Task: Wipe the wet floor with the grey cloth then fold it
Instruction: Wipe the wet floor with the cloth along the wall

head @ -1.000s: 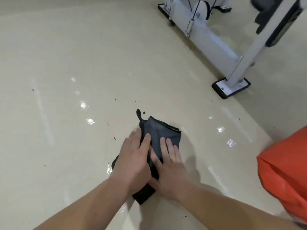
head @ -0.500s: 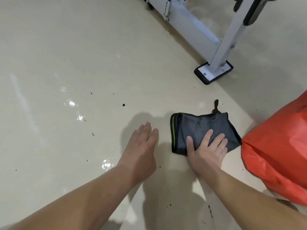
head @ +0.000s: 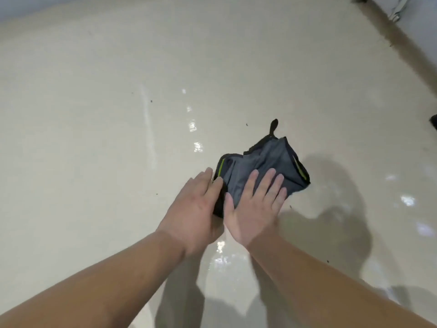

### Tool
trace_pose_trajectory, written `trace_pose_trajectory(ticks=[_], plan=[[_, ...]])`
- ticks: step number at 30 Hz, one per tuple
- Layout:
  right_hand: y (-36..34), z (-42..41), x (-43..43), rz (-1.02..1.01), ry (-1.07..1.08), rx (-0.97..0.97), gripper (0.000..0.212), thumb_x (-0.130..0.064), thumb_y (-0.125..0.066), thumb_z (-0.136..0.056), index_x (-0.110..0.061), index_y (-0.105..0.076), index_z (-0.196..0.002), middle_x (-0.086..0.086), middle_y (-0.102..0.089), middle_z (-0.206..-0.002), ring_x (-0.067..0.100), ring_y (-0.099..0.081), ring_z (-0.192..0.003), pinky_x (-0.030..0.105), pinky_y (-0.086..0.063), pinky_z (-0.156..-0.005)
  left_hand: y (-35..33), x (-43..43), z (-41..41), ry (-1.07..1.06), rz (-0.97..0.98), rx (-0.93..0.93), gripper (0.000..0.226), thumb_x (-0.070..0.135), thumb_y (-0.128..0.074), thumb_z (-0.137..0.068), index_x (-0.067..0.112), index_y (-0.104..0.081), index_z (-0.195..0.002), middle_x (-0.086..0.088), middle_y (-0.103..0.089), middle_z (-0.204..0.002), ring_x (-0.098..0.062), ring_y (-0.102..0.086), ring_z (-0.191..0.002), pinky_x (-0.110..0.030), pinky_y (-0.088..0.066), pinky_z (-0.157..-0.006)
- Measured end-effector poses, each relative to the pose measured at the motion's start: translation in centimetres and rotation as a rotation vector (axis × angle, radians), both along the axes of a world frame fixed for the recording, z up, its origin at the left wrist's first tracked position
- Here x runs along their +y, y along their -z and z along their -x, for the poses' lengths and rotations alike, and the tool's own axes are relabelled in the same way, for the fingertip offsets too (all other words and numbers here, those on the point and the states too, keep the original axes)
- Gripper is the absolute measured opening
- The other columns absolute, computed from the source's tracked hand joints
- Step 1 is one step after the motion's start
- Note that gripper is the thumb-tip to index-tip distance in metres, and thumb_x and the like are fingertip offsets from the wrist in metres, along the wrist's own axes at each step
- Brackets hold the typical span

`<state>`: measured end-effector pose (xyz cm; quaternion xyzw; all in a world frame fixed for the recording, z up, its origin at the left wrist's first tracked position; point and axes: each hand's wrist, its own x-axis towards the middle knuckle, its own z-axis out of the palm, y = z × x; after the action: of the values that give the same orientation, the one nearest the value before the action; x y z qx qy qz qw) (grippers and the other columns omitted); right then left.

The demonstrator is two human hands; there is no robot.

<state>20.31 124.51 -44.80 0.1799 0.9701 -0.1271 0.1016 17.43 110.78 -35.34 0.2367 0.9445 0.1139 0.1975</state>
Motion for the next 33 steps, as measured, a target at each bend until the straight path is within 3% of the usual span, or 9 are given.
trace_pose_trajectory(ticks=[3,6,9,12,15,19,24,29,33], plan=[[0.2,2.6,-3.1,0.034,-0.110,0.006,0.091,-0.063,-0.027,-0.097,-0.002,-0.007,-0.162,0.035,0.003,-0.164,0.053,0.005,-0.152,0.063,-0.001,-0.122,-2.7,-4.2,-1.1,-0.165,0.039,-0.021,0.087,0.047,-0.021,-0.076,0.008,-0.034,-0.152,-0.018,-0.029,-0.158,-0.033,-0.033,-0.140,-0.030,-0.024,-0.118],[-0.1,3.3,-3.7,-0.016,-0.168,-0.100,0.090,-0.065,-0.010,-0.098,-0.004,0.014,-0.159,0.033,0.021,-0.162,0.051,0.020,-0.150,0.061,0.006,-0.122,-2.4,-7.3,-2.2,-0.175,0.109,-0.076,0.080,0.035,-0.052,-0.090,0.017,-0.015,-0.158,-0.010,-0.011,-0.167,-0.025,-0.014,-0.153,-0.023,-0.007,-0.119],[-0.2,2.1,-4.0,-0.042,-0.214,-0.129,0.089,-0.065,-0.003,-0.097,-0.005,0.020,-0.158,0.031,0.026,-0.162,0.049,0.025,-0.149,0.060,0.010,-0.122,0.1,-9.1,-3.2,-0.153,0.063,-0.029,0.072,0.014,-0.072,-0.073,0.015,-0.035,-0.135,-0.019,-0.042,-0.147,-0.038,-0.048,-0.131,-0.028,-0.023,-0.108],[-0.4,-0.6,-5.8,-0.038,-0.198,-0.062,0.092,-0.066,-0.009,-0.094,-0.005,0.008,-0.160,0.030,0.015,-0.165,0.048,0.015,-0.153,0.058,0.007,-0.123,2.1,-9.6,-4.1,-0.216,-0.065,-0.020,0.058,0.010,-0.061,-0.076,0.007,-0.048,-0.132,-0.014,-0.043,-0.138,-0.036,-0.046,-0.123,-0.030,-0.029,-0.106],[-0.5,-3.6,-7.8,-0.049,-0.246,-0.159,0.090,-0.067,-0.009,-0.096,-0.008,0.019,-0.157,0.026,0.028,-0.162,0.043,0.028,-0.150,0.056,0.013,-0.122,2.3,-11.0,-5.2,-0.191,-0.178,0.023,0.057,0.010,-0.048,-0.076,0.009,-0.047,-0.132,-0.009,-0.043,-0.129,-0.033,-0.045,-0.112,-0.037,-0.040,-0.098],[-1.3,-7.9,-10.1,-0.090,-0.228,-0.156,0.090,-0.068,-0.014,-0.097,-0.007,0.012,-0.159,0.026,0.021,-0.164,0.042,0.022,-0.153,0.056,0.006,-0.125,3.7,-14.3,-6.4,-0.071,-0.200,-0.027,0.076,0.014,-0.050,-0.088,0.006,-0.024,-0.159,-0.019,-0.015,-0.166,-0.035,-0.019,-0.151,-0.033,-0.007,-0.124],[-3.7,-14.3,-12.6,-0.102,-0.124,-0.467,0.083,-0.071,0.000,-0.095,-0.018,0.047,-0.140,0.013,0.053,-0.150,0.030,0.051,-0.138,0.050,0.019,-0.122,4.2,-17.2,-7.7,0.146,-0.079,-0.062,0.085,0.018,-0.052,-0.089,0.013,-0.008,-0.161,-0.015,0.003,-0.169,-0.034,0.000,-0.156,-0.042,-0.003,-0.127],[-7.4,-17.0,-13.6,0.019,0.021,-0.587,0.088,-0.073,-0.018,-0.098,-0.028,0.032,-0.154,0.008,0.037,-0.163,0.029,0.034,-0.150,0.044,0.010,-0.126,3.3,-16.8,-10.8,0.184,0.091,-0.026,0.091,0.021,-0.053,-0.084,0.007,-0.004,-0.159,-0.024,0.001,-0.165,-0.042,-0.007,-0.151,-0.046,-0.010,-0.124],[-13.1,-16.3,-13.6,0.082,0.079,-0.542,0.087,-0.067,-0.032,-0.101,-0.021,0.007,-0.164,0.009,0.007,-0.172,0.025,0.012,-0.157,0.037,0.003,-0.126,2.2,-15.4,-13.0,0.276,0.005,-0.084,0.088,0.024,-0.050,-0.091,0.010,0.001,-0.161,-0.019,0.007,-0.169,-0.039,0.004,-0.155,-0.048,-0.002,-0.127]])
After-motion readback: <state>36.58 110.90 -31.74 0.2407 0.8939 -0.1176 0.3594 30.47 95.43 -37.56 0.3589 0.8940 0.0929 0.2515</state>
